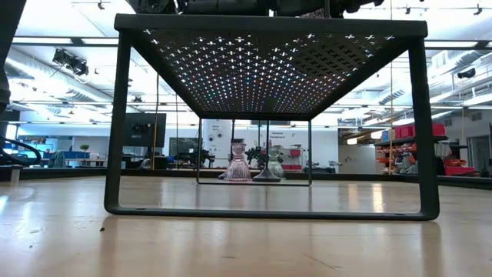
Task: Pick & Place candle stick holders
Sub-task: Put the bottom pink glass candle holder on the shelf
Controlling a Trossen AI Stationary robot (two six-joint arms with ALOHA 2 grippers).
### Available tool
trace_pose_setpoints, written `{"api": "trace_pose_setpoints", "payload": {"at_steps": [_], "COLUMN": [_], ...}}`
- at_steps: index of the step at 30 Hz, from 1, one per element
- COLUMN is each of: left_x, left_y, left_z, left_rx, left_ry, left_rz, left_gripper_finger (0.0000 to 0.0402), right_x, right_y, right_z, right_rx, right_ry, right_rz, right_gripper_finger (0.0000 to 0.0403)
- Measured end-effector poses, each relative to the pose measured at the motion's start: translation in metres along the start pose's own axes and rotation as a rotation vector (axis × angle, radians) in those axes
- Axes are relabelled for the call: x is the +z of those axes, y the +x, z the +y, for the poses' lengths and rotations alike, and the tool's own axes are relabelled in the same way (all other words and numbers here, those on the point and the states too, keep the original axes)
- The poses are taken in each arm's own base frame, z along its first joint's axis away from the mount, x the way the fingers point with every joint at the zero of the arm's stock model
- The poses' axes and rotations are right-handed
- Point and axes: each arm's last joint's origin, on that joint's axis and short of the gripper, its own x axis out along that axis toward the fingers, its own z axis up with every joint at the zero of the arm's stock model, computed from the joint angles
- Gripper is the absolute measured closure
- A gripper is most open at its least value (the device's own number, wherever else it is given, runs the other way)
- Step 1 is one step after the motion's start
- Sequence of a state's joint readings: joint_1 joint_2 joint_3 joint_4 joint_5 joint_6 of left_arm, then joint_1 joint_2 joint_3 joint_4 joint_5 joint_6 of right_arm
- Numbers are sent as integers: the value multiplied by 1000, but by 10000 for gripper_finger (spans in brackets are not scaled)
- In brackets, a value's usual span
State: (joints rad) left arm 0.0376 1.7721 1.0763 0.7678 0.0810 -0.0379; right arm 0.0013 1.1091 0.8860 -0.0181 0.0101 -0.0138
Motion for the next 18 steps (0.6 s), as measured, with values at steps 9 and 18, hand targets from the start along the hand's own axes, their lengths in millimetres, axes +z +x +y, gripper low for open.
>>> {"api": "trace_pose_setpoints", "payload": {"at_steps": [9, 18], "left_x": [-1, -12], "left_y": [0, -1], "left_z": [2, 9], "left_rx": [1, -1], "left_ry": [-16, -33], "left_rz": [6, 73], "left_gripper_finger": [277, 296], "right_x": [0, 12], "right_y": [-1, -6], "right_z": [-1, -2], "right_rx": [-40, -44], "right_ry": [-56, -43], "right_rz": [0, -85], "right_gripper_finger": [220, 210]}}
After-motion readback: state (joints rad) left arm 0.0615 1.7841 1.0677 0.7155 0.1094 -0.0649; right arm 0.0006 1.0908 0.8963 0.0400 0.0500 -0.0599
